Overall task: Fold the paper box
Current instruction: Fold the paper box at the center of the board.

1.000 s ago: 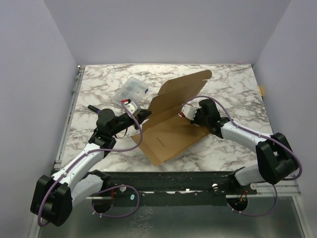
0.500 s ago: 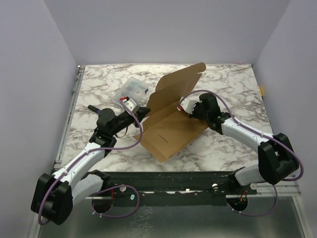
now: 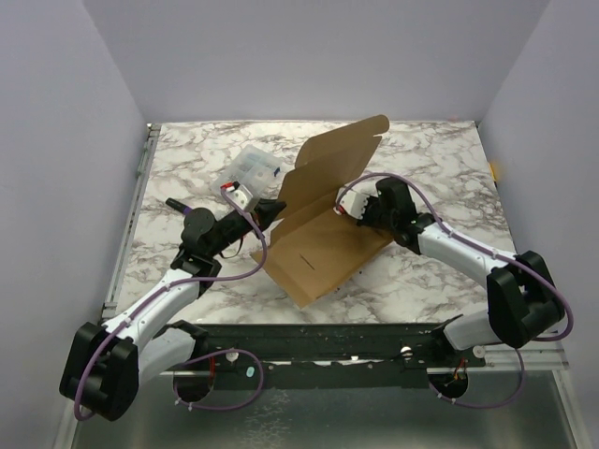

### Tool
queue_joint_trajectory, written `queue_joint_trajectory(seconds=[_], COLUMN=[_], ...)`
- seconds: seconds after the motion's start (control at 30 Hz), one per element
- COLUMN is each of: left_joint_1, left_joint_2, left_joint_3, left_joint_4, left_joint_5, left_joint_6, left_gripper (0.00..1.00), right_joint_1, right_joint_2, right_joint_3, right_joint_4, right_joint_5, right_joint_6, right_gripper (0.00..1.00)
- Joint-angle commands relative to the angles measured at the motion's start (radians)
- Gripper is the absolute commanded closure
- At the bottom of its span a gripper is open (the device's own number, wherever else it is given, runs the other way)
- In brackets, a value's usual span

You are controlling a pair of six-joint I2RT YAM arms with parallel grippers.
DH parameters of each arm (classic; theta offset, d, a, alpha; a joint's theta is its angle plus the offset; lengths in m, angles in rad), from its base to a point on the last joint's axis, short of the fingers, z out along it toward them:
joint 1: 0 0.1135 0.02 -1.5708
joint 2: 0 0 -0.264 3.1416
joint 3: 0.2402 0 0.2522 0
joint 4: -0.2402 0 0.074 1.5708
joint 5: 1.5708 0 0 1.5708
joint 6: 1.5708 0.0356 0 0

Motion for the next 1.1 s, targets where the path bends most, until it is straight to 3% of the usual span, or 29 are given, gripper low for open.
queue_joint_trajectory(seconds=[0.0,0.47,0.87,1.07], left_joint_1=[-0.007,-0.007,-0.007,-0.007], left_joint_2=[-0.005,-0.019,-0.032,-0.039], left_joint_3=[-0.010,-0.030,-0.047,-0.060], left_joint_4=[0.107,0.139,0.138,0.138], left_joint_5=[0.049,0.084,0.094,0.097], left_joint_6=[-0.024,-0.034,-0.020,-0.015], left_gripper=[1.00,1.00,1.00,1.00], right_joint_1=[0.021,0.068,0.058,-0.072], right_joint_2=[0.010,0.034,0.020,0.056], right_joint_3=[-0.019,-0.022,-0.007,0.049], right_joint_4=[-0.045,-0.108,-0.102,-0.160], right_joint_5=[-0.065,-0.118,-0.149,-0.320], right_joint_6=[-0.023,0.044,0.200,0.308], right_gripper=[0.99,0.93,0.66,0.62])
